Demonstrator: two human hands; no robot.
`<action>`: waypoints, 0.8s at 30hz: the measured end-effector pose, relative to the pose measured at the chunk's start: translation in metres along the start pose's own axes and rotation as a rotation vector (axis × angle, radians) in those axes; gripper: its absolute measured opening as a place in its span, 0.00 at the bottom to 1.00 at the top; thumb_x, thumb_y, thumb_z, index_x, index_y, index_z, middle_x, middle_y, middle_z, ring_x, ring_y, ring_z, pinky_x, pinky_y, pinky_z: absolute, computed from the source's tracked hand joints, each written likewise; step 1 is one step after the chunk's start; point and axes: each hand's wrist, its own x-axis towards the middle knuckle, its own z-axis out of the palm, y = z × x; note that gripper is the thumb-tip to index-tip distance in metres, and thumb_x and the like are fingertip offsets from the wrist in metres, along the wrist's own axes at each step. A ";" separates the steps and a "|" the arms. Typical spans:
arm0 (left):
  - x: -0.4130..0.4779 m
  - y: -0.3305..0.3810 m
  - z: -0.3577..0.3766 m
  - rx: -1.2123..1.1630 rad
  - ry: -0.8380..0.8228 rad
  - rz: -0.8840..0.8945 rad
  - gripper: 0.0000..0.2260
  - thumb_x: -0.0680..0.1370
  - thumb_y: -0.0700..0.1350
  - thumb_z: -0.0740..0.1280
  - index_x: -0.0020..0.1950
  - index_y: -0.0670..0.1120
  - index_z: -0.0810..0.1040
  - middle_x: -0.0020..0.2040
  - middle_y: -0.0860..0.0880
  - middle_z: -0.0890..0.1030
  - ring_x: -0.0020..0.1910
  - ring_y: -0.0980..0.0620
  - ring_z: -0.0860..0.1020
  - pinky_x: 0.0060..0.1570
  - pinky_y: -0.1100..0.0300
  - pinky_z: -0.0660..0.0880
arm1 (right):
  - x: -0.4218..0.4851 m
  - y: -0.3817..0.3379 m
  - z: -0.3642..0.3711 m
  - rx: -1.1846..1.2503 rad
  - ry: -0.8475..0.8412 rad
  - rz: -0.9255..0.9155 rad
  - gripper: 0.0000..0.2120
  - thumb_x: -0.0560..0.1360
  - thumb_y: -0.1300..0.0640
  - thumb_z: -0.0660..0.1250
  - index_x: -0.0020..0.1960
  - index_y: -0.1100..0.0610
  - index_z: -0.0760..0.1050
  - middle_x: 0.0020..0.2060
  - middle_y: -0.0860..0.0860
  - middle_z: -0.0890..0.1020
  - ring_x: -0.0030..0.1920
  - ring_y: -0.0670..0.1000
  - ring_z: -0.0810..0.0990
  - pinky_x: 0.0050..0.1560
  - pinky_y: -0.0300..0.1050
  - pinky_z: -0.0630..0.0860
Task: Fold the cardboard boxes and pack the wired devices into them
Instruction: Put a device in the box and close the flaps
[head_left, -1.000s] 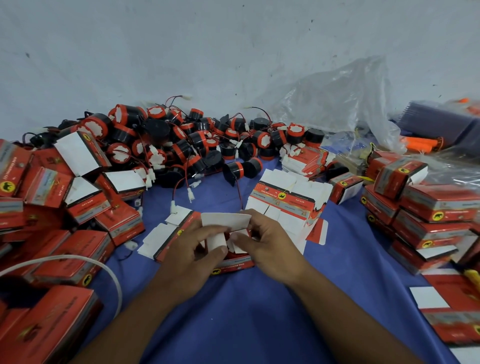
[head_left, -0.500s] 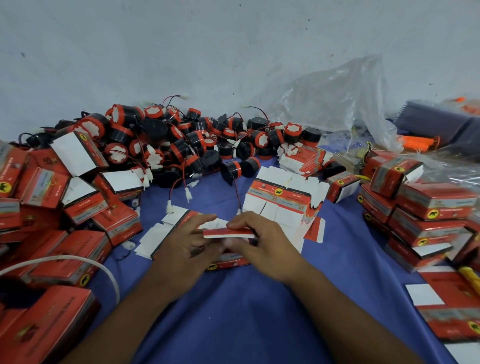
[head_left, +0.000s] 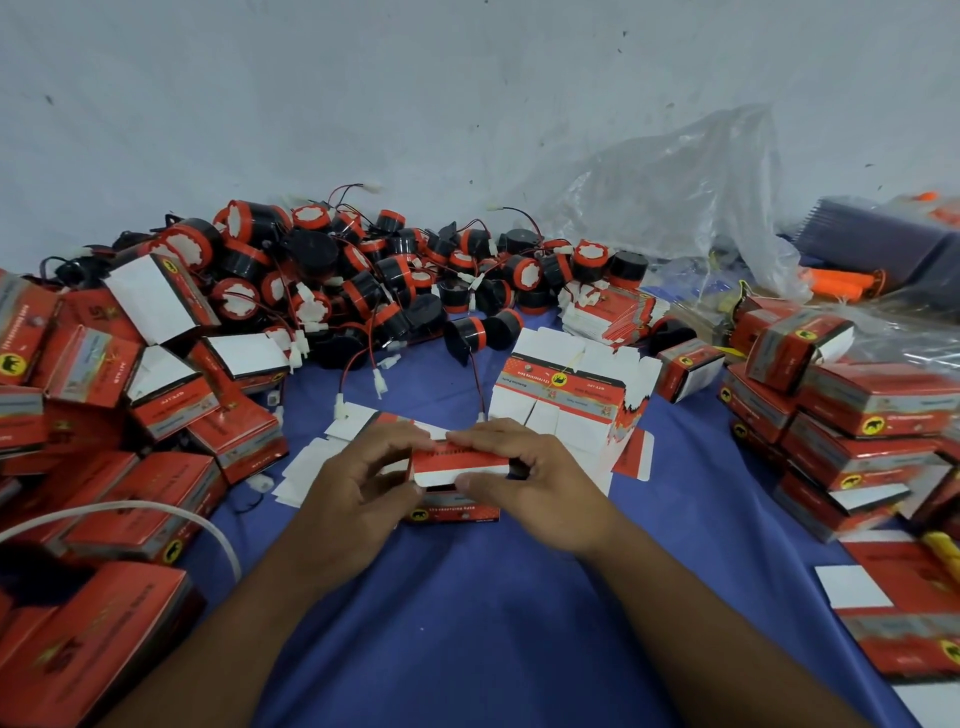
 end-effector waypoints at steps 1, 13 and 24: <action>0.000 -0.001 -0.001 0.016 -0.014 0.006 0.16 0.73 0.34 0.66 0.58 0.46 0.80 0.59 0.49 0.78 0.63 0.51 0.77 0.56 0.60 0.77 | 0.000 0.001 0.001 -0.008 0.019 -0.002 0.17 0.75 0.58 0.74 0.63 0.52 0.82 0.55 0.45 0.81 0.58 0.47 0.80 0.63 0.49 0.77; 0.000 -0.008 -0.006 0.285 0.048 0.050 0.07 0.75 0.47 0.72 0.52 0.53 0.85 0.59 0.62 0.81 0.60 0.62 0.79 0.55 0.70 0.74 | -0.004 -0.003 0.002 -0.563 -0.020 -0.340 0.15 0.82 0.54 0.67 0.67 0.56 0.79 0.69 0.52 0.77 0.65 0.48 0.74 0.67 0.37 0.68; -0.001 -0.003 -0.003 0.325 -0.032 0.155 0.17 0.76 0.45 0.71 0.66 0.49 0.79 0.69 0.65 0.73 0.69 0.63 0.71 0.65 0.66 0.70 | -0.004 0.001 0.009 -0.651 0.011 -0.277 0.19 0.84 0.50 0.60 0.72 0.54 0.74 0.70 0.54 0.75 0.66 0.57 0.75 0.65 0.53 0.73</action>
